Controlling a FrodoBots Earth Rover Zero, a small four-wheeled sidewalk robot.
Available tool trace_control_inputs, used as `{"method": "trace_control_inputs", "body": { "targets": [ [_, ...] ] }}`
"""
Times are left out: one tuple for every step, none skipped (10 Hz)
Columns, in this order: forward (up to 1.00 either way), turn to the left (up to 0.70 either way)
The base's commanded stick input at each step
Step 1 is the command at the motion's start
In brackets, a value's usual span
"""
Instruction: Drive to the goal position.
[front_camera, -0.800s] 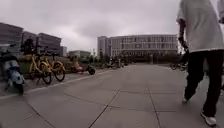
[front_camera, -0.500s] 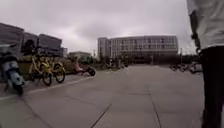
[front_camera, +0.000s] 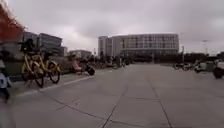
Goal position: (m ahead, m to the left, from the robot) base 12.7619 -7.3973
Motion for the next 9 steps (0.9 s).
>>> {"method": "trace_control_inputs", "body": {
  "targets": [
    [0.70,0.00],
    [0.27,0.00],
    [0.03,0.00],
    [0.00,0.00],
    [0.00,0.00],
    [0.00,0.00],
    [0.00,0.00],
    [0.00,0.00],
    [0.70,0.00]
  ]
}}
